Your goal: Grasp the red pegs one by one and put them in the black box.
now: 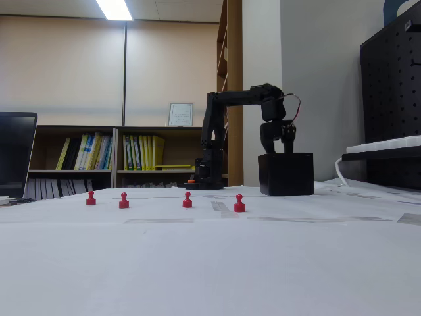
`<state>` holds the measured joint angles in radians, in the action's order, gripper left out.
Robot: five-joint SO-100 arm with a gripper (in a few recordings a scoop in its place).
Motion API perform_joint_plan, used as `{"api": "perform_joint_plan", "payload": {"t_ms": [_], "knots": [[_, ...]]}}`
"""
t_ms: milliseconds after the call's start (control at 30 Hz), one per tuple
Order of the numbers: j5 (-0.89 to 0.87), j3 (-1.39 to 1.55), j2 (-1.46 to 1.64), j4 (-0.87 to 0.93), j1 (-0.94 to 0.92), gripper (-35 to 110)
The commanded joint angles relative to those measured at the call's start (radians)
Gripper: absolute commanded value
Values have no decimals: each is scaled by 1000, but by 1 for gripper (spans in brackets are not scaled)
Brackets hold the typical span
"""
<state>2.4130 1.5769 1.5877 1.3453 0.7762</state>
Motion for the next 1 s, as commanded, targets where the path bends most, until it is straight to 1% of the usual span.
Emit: {"api": "perform_joint_plan", "payload": {"t_ms": [0, 200, 367, 533, 667, 733, 867, 967], "knots": [[0, 37, -12, 28, -5, 19], [0, 193, -130, 135, -69, 20], [-40, 371, -259, 252, -127, 21], [-107, 385, -357, 250, -275, 21], [-219, 249, -391, 160, -466, 21], [-288, 127, -419, 61, -561, 20], [-410, -141, -520, -196, -727, 20], [-454, -206, -523, -282, -805, 20]]}}
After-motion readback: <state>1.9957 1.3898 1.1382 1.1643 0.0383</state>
